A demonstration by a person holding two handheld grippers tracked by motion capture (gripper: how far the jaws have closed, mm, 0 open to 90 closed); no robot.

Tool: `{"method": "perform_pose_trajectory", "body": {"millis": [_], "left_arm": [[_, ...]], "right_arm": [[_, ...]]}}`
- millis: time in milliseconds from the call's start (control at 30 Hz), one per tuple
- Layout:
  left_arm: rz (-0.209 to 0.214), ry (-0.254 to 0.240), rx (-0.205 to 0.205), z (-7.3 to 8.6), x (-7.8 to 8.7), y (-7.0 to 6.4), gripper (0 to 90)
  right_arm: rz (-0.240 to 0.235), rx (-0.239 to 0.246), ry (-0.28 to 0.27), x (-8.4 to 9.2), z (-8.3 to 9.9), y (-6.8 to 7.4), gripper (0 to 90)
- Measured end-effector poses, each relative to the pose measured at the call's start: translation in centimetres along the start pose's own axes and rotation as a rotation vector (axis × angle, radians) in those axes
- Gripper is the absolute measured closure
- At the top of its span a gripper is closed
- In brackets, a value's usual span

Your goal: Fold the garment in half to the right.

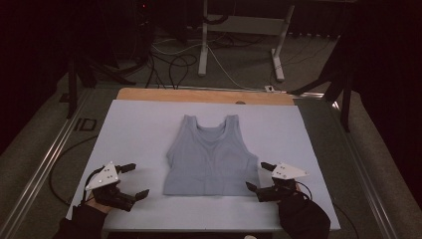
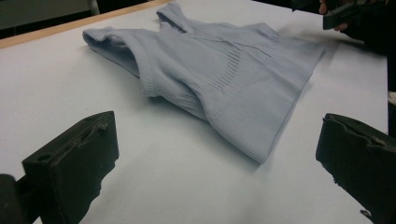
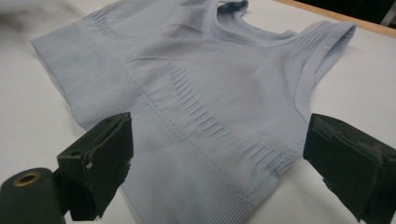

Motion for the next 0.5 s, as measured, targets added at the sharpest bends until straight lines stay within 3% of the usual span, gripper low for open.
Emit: {"method": "perform_pose_trajectory", "body": {"millis": [167, 500], "left_arm": [[0.012, 0.018, -0.007, 0.13, -0.22, -0.04, 0.3], [0.009, 0.020, -0.011, 0.06, -0.40, -0.13, 0.3]], "right_arm": [[0.010, -0.026, 0.009, 0.08, 0.01, -0.29, 8.8], [0.009, 0.001, 0.016, -0.05, -0.09, -0.05, 8.8]]}}
Point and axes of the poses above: each handheld gripper's, and its own axes: x roughly backward along the jaws, z roughly out of its underside, y roughly to its left, the point moved 1 cm from there along -x, roughly forward along the jaws, and after that the axes turned 4 degrees about -z, right-handed, at the moved point
